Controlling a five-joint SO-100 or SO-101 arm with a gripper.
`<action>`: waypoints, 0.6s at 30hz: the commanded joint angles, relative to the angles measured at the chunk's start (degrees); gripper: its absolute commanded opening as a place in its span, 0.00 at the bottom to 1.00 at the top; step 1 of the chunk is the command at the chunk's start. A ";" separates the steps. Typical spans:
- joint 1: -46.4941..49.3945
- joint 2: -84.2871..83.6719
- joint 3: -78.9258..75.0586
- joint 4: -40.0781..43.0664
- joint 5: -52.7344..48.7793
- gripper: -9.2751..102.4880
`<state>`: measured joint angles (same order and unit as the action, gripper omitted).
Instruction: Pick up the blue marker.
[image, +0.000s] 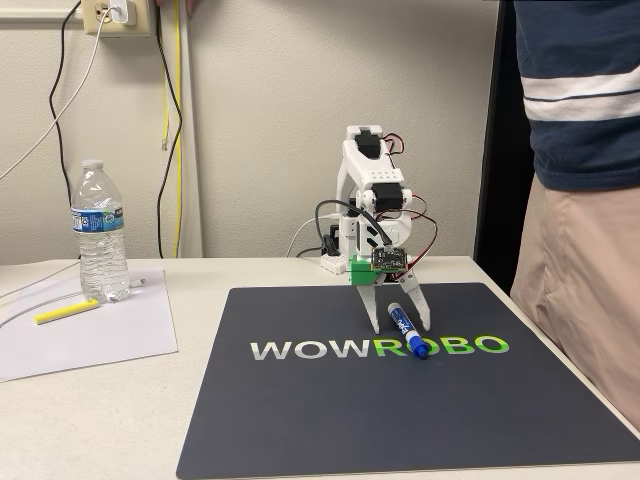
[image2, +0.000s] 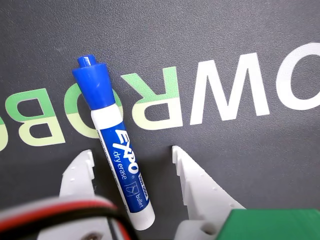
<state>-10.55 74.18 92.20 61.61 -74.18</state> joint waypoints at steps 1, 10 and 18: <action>-0.44 -0.09 -0.26 -0.88 0.26 0.36; -0.44 -0.18 -0.26 -0.79 0.44 0.23; -0.26 0.00 -0.35 -0.79 0.44 0.17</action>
<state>-10.72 73.92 92.11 61.44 -73.92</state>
